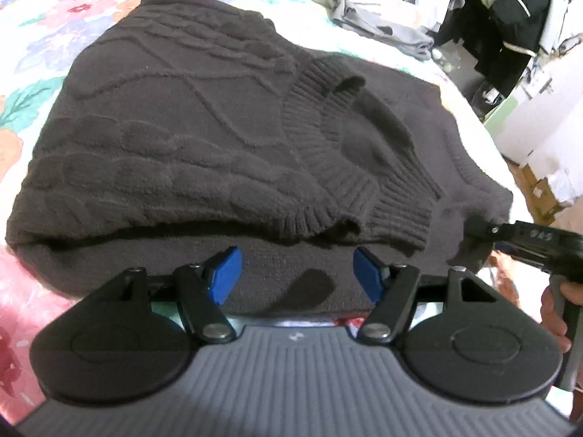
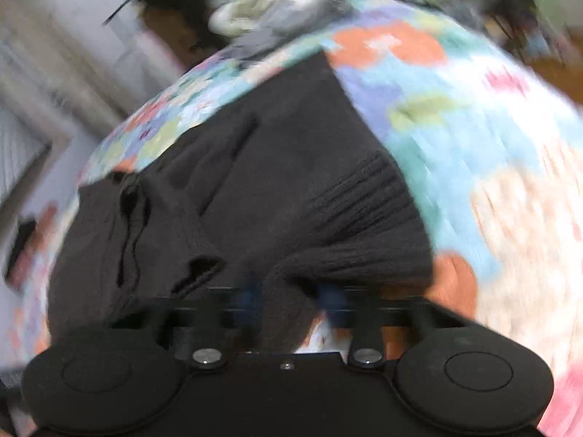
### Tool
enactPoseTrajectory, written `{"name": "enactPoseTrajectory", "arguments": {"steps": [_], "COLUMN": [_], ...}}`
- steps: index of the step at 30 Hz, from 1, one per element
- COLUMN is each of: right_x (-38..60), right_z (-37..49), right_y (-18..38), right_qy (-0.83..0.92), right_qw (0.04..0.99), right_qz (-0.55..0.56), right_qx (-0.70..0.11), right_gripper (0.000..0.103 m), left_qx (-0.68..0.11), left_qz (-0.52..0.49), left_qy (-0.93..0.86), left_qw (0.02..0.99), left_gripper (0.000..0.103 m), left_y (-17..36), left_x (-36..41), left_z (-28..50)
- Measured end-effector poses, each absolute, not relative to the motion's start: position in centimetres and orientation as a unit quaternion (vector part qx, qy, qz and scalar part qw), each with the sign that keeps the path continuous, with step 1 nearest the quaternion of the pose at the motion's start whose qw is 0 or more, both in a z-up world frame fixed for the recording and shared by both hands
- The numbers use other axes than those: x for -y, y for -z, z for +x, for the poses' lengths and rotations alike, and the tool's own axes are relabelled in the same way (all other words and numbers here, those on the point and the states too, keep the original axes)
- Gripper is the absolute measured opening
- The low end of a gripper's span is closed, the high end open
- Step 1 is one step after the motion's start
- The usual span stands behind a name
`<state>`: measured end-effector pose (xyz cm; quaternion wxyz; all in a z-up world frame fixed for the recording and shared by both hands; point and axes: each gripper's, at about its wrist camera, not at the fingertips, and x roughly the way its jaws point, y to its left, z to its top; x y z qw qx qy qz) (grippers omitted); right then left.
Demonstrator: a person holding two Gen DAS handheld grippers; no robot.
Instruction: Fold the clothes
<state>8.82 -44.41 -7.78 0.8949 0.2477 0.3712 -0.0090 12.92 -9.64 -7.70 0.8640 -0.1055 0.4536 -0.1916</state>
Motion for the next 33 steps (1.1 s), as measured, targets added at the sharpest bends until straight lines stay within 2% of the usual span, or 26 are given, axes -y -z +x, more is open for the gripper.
{"name": "enactPoseTrajectory", "arguments": {"steps": [2,7,12,13,19,22,27,28,30,33], "right_x": [43.8,39.7,33.2,31.7,23.9,23.2,23.3,23.2,23.0,22.8], "right_z": [9.1,12.0,16.0,16.9,18.3,17.6,16.7,16.5,16.1,15.5], "right_y": [6.3,1.8,-1.1,-1.2,1.1,2.6,2.0,2.0,2.0,1.9], "right_qy": [-0.006,-0.075,-0.185,-0.215,-0.286,-0.28,-0.31,-0.316,-0.329,-0.348], "right_qw": [0.909,0.94,0.93,0.92,0.887,0.883,0.877,0.875,0.872,0.866], "right_qz": [0.239,0.166,0.15,0.162,0.12,0.109,0.116,0.114,0.109,0.102], "right_qx": [-0.343,-0.289,-0.279,-0.284,-0.342,-0.362,-0.349,-0.348,-0.347,-0.344], "right_gripper": [0.021,0.019,0.015,0.012,0.011,0.011,0.011,0.011,0.011,0.011], "left_qx": [-0.453,-0.449,-0.441,-0.43,-0.395,-0.391,-0.369,-0.364,-0.359,-0.369], "left_qz": [-0.115,-0.147,-0.188,-0.205,-0.288,-0.321,-0.407,-0.423,-0.448,-0.453], "left_qy": [0.194,0.183,0.165,0.162,0.135,0.148,0.199,0.215,0.241,0.246], "left_qw": [0.862,0.862,0.862,0.864,0.862,0.849,0.811,0.801,0.783,0.774], "left_gripper": [0.067,0.067,0.067,0.067,0.067,0.067,0.067,0.068,0.077,0.078], "left_y": [7.3,5.4,3.6,3.2,3.5,4.5,5.3,5.5,6.0,6.8], "left_x": [9.0,6.1,1.0,-0.3,-5.3,-5.8,-6.8,-6.8,-6.6,-5.9], "left_z": [13.0,13.9,14.6,14.5,14.5,14.8,15.4,15.4,15.7,16.1]}}
